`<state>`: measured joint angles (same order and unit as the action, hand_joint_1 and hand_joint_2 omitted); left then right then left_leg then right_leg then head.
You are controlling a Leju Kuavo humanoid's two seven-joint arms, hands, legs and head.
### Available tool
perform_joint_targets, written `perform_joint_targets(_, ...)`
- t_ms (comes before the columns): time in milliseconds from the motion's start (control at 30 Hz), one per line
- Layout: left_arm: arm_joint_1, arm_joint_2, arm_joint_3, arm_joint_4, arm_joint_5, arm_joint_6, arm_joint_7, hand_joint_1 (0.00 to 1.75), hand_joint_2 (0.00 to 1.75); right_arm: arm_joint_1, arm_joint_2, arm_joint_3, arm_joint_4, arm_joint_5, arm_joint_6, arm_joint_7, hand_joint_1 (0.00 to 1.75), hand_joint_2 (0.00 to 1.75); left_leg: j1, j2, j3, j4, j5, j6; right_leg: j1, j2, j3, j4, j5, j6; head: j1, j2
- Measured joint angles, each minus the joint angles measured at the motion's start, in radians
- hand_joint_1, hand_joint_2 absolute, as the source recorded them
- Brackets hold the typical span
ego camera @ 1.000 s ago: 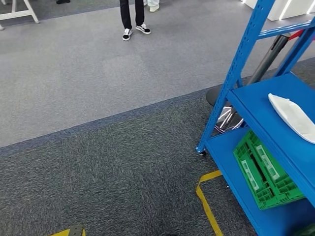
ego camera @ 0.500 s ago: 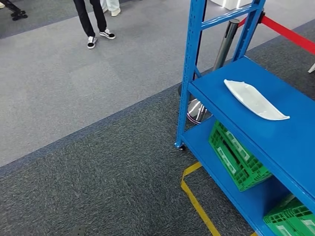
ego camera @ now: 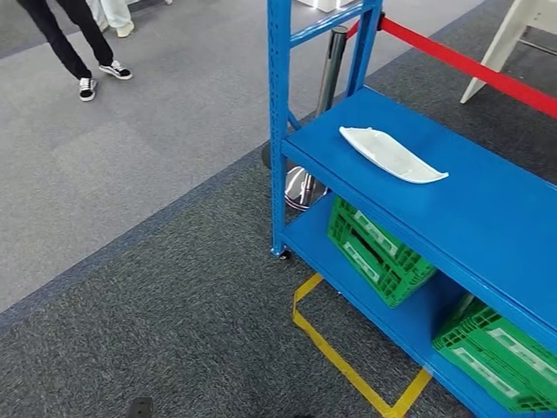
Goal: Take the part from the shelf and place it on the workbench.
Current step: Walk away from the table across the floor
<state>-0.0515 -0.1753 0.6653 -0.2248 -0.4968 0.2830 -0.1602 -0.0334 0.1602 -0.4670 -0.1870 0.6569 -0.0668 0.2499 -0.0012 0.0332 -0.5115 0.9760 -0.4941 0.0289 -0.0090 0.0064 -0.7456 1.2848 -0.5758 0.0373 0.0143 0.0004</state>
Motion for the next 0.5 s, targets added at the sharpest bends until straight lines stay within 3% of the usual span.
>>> perform_joint_targets(33, -0.002, 0.0, 0.0, 0.0, 0.0, -0.001, 0.0, 0.0, 0.0, 0.001, 0.0, 0.0, 0.0, 0.001, -0.002, -0.001, 0.0, 0.0, 0.001, 0.014, 0.0, 0.001, -0.001, -0.002, -0.003, -0.006, 0.014, -0.021, 0.019, 0.003, 0.0, 0.0)
perform_joint_targets(100, -0.007, 0.0, 0.0, 0.0, 0.0, -0.003, 0.0, 0.0, 0.0, 0.002, 0.0, -0.001, 0.0, 0.004, -0.005, -0.002, 0.0, 0.0, 0.003, 0.037, 0.003, 0.004, -0.007, -0.009, -0.005, -0.037, 0.088, -0.149, 0.073, 0.008, 0.001, 0.0)
perform_joint_targets(167, -0.012, 0.0, 0.0, 0.0, 0.0, -0.004, -0.001, 0.0, 0.0, -0.001, 0.0, -0.001, 0.0, 0.004, -0.007, -0.002, 0.0, 0.0, 0.0, 0.056, 0.005, 0.012, -0.016, -0.022, -0.002, -0.065, 0.151, -0.252, 0.097, -0.001, 0.0, 0.0)
perform_joint_targets(200, -0.014, 0.0, 0.0, 0.0, 0.0, -0.005, -0.002, 0.0, 0.0, -0.002, 0.001, -0.001, 0.0, 0.004, -0.007, -0.002, 0.0, 0.0, -0.002, 0.064, 0.007, 0.014, -0.02, -0.027, 0.0, -0.069, 0.161, -0.268, 0.095, -0.008, -0.001, 0.0)
perform_joint_targets(267, -0.019, -0.001, -0.001, 0.0, 0.0, -0.01, -0.004, 0.0, 0.0, -0.001, 0.001, -0.003, 0.0, 0.003, -0.006, -0.004, 0.0, 0.0, -0.002, 0.078, 0.013, 0.015, -0.025, -0.036, 0.002, -0.048, 0.162, -0.266, 0.095, -0.024, -0.002, 0.0)
perform_joint_targets(300, -0.023, -0.002, -0.001, 0.0, 0.0, -0.012, -0.006, 0.0, 0.0, 0.0, 0.001, -0.004, 0.0, 0.002, -0.006, -0.005, 0.0, 0.0, 0.0, 0.071, 0.014, 0.021, -0.031, -0.041, 0.002, -0.039, 0.162, -0.267, 0.097, -0.03, -0.002, 0.0)
perform_joint_targets(367, -0.028, -0.002, -0.002, 0.0, 0.0, -0.015, -0.009, 0.0, 0.0, 0.0, 0.001, -0.006, 0.0, 0.001, -0.007, -0.008, 0.0, 0.0, 0.005, 0.028, -0.008, 0.082, -0.075, -0.05, 0.0, -0.021, 0.163, -0.268, 0.1, -0.041, -0.004, 0.0)
perform_joint_targets(433, -0.027, -0.002, -0.002, 0.0, 0.0, -0.016, -0.013, 0.0, 0.0, -0.002, 0.001, -0.007, 0.0, 0.0, -0.007, -0.01, 0.0, 0.0, 0.007, -0.012, -0.067, 0.217, -0.143, -0.051, 0.002, 0.003, 0.161, -0.268, 0.102, -0.048, -0.006, 0.0)
perform_joint_targets(467, -0.026, -0.002, -0.002, 0.0, 0.0, -0.018, -0.014, 0.0, 0.0, -0.002, 0.001, -0.007, 0.0, 0.0, -0.007, -0.011, 0.0, 0.0, 0.007, -0.02, -0.097, 0.278, -0.165, -0.05, 0.005, 0.017, 0.161, -0.268, 0.103, -0.05, -0.006, 0.0)
perform_joint_targets(500, -0.025, -0.002, -0.002, 0.0, 0.0, -0.02, -0.016, 0.0, 0.0, -0.002, 0.001, -0.008, 0.0, -0.001, -0.007, -0.011, 0.0, 0.0, 0.006, -0.023, -0.115, 0.311, -0.167, -0.047, 0.007, 0.032, 0.161, -0.268, 0.104, -0.051, -0.006, 0.0)
